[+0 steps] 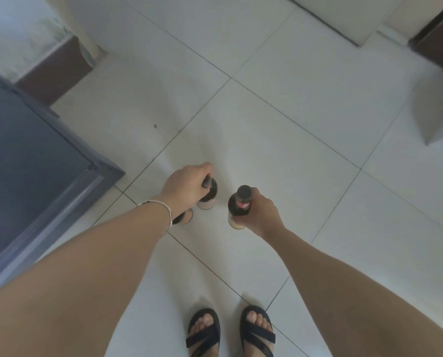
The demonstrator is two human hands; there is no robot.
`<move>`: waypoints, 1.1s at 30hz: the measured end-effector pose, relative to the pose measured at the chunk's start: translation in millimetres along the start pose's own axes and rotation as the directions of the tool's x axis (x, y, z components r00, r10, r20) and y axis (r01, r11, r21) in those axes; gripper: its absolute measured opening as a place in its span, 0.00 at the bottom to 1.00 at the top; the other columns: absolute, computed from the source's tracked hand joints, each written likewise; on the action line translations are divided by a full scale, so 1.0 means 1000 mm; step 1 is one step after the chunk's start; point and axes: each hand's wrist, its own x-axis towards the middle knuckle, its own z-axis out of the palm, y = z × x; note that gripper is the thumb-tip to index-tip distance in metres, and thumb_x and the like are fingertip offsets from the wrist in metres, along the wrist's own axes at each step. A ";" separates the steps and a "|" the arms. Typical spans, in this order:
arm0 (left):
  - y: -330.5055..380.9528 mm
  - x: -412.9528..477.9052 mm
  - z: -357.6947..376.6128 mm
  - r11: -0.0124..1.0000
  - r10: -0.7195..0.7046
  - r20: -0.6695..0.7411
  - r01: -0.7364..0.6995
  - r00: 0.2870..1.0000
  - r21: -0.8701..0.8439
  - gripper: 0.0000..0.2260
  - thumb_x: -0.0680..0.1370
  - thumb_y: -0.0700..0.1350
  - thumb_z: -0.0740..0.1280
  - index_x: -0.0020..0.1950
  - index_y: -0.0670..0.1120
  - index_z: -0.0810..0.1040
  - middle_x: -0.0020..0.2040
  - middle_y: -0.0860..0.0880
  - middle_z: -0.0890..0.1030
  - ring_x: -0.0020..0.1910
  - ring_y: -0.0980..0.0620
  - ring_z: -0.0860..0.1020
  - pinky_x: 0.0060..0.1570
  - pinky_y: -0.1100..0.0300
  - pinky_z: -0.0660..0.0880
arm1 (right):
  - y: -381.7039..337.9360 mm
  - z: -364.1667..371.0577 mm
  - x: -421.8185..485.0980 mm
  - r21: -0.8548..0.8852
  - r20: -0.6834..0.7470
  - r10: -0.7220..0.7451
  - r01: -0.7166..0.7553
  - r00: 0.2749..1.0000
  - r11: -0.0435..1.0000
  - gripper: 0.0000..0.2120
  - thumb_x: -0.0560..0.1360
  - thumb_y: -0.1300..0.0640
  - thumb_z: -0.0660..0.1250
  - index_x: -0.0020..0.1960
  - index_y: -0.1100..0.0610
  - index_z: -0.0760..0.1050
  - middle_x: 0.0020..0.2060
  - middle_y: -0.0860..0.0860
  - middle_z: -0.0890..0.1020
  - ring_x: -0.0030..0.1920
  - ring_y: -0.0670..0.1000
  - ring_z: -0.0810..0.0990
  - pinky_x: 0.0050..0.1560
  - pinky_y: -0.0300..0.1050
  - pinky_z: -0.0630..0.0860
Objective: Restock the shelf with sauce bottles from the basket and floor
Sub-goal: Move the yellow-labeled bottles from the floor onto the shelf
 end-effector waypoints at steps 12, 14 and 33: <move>0.108 -0.117 -0.239 0.996 0.087 -0.053 -0.085 0.995 0.039 0.07 0.75 0.44 0.65 0.52 0.47 0.72 0.45 0.45 0.78 0.45 0.42 0.78 0.38 0.57 0.70 | -0.167 -0.189 -0.155 -0.027 -0.101 -0.097 0.095 0.990 0.995 0.23 0.65 0.52 0.72 0.57 0.55 0.69 0.45 0.51 0.80 0.47 0.55 0.79 0.48 0.50 0.79; 0.125 -0.140 -0.287 0.995 0.092 -0.073 -0.088 0.993 0.055 0.07 0.75 0.45 0.65 0.52 0.46 0.72 0.42 0.46 0.76 0.43 0.43 0.77 0.37 0.58 0.68 | -0.200 -0.217 -0.182 -0.034 -0.127 -0.147 0.144 0.981 0.989 0.23 0.65 0.51 0.72 0.57 0.53 0.69 0.44 0.49 0.81 0.47 0.54 0.80 0.48 0.48 0.79; 0.162 -0.418 -0.600 0.979 -0.158 -0.528 0.064 0.834 -0.193 0.14 0.70 0.39 0.71 0.48 0.48 0.68 0.40 0.49 0.74 0.41 0.49 0.74 0.33 0.63 0.68 | -0.489 -0.350 -0.389 -0.013 -0.099 -0.700 0.702 0.708 0.712 0.21 0.64 0.52 0.73 0.54 0.52 0.69 0.45 0.50 0.80 0.48 0.53 0.80 0.52 0.52 0.80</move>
